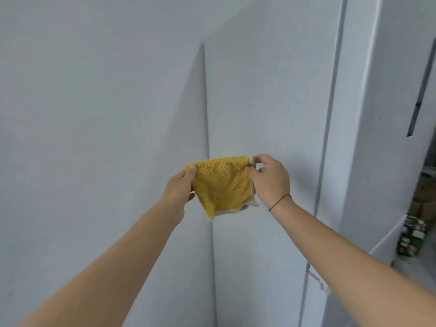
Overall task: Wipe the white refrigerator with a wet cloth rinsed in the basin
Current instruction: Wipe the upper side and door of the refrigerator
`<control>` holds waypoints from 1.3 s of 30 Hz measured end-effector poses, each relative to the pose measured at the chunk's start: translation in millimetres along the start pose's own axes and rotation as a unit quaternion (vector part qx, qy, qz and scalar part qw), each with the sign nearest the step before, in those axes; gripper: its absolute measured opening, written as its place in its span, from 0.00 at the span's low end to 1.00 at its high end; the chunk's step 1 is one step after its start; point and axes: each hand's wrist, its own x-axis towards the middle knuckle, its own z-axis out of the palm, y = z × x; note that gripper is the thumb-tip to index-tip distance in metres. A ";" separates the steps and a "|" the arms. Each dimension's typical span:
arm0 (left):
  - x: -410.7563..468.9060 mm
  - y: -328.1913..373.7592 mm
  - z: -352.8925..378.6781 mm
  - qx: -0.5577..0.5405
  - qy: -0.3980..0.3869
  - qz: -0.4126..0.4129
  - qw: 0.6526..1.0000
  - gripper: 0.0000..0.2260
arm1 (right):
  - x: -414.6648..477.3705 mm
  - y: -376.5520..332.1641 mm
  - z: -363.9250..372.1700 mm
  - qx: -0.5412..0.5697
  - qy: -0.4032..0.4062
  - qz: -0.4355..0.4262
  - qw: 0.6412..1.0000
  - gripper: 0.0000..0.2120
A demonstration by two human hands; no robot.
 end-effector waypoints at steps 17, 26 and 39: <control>98.1 23.7 138.7 -0.071 -0.235 0.057 0.968 0.10 | 83.1 1.1 -13.9 -0.449 0.257 -0.227 0.825 0.33; 133.1 42.2 162.4 0.032 -0.105 0.235 0.966 0.27 | 100.3 9.0 -53.9 -0.666 0.264 -0.136 0.684 0.34; 134.3 46.3 184.5 0.076 -0.132 0.399 0.904 0.32 | 169.7 -85.6 -116.6 -0.732 0.350 -0.106 0.575 0.36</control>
